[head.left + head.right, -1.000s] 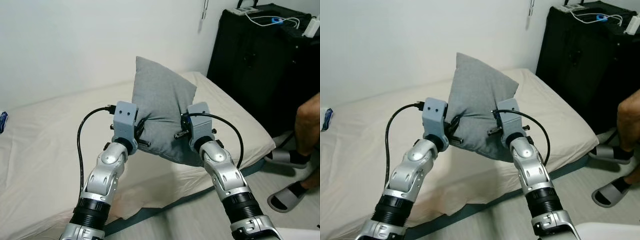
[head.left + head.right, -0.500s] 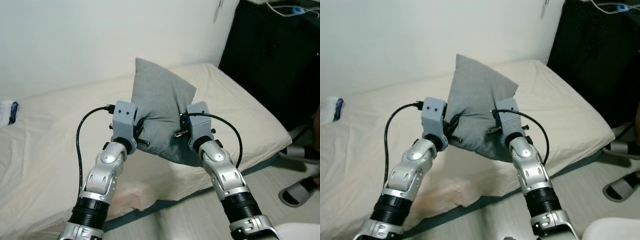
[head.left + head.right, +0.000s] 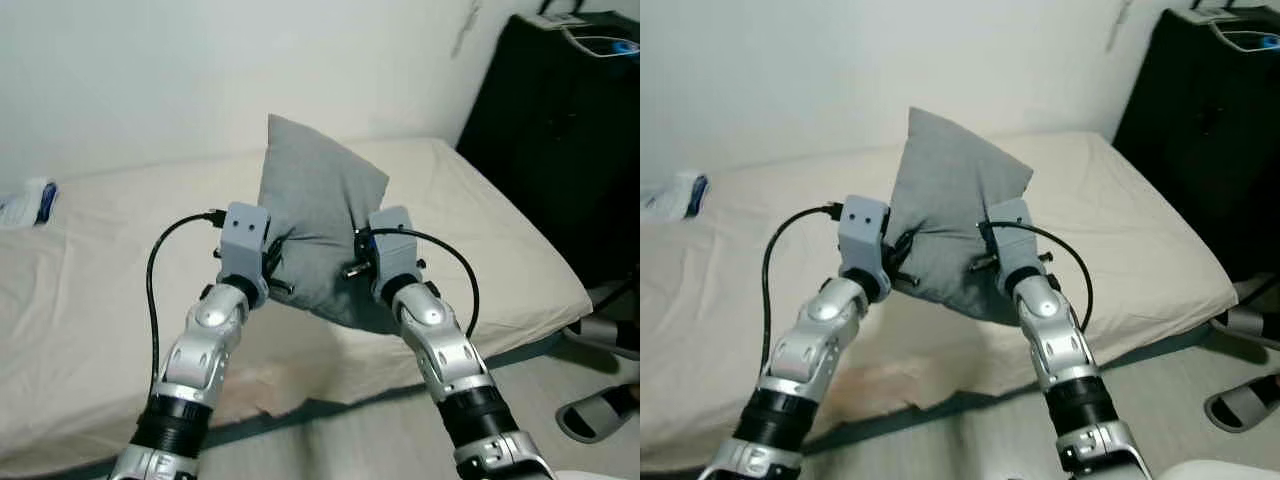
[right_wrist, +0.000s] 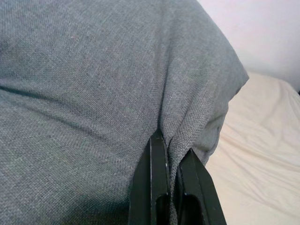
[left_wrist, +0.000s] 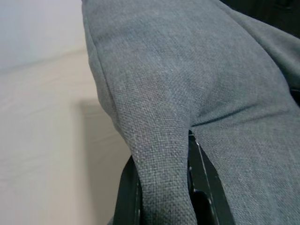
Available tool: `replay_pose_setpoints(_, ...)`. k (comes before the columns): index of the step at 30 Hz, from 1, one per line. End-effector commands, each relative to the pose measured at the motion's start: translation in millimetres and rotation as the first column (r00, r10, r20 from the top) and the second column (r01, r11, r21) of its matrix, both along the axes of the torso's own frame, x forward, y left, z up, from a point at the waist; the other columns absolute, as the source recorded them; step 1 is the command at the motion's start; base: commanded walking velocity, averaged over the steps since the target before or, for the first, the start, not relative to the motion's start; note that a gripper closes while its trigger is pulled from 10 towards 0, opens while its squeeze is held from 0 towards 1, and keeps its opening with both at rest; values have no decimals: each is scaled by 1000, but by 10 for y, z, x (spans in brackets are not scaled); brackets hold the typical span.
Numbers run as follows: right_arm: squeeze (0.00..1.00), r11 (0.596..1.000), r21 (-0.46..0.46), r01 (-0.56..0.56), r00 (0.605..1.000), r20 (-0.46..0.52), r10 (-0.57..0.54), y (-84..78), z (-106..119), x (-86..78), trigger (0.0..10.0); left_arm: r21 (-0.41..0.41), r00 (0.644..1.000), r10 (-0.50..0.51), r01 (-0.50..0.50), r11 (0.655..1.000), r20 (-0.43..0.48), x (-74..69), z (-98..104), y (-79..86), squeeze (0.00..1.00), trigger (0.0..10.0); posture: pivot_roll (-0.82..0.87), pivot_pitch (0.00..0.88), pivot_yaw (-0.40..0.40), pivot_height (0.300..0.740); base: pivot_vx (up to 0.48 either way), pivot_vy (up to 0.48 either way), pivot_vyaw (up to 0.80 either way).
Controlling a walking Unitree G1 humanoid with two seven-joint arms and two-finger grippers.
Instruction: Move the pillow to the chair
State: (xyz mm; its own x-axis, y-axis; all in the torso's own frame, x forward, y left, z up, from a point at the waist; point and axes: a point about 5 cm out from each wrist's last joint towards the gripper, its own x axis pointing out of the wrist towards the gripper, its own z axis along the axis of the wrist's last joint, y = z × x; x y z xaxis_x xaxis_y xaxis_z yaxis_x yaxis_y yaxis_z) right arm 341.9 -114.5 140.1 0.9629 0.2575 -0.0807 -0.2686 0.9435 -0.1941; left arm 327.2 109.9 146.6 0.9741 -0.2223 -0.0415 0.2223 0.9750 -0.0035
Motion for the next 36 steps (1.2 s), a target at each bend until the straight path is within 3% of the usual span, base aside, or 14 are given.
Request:
replay_pose_setpoints(1,0,996,-14,88,996,-6,-88,-206,-34,-3,10000,-11,991,112,-112,994,74,30,132,219,0,10000,13,52,-1,740,0,0,0)
replay_pose_setpoints(21,0,995,1,104,994,-19,-104,-223,-58,-6,10000,17,992,105,-106,994,63,22,94,216,0,10000,17,56,4,740,0,0,0)
replay_pose_setpoints(36,0,994,5,106,994,-21,-106,-223,-61,-5,10000,21,992,108,-110,994,64,30,96,226,0,10000,20,58,7,740,0,0,-708)
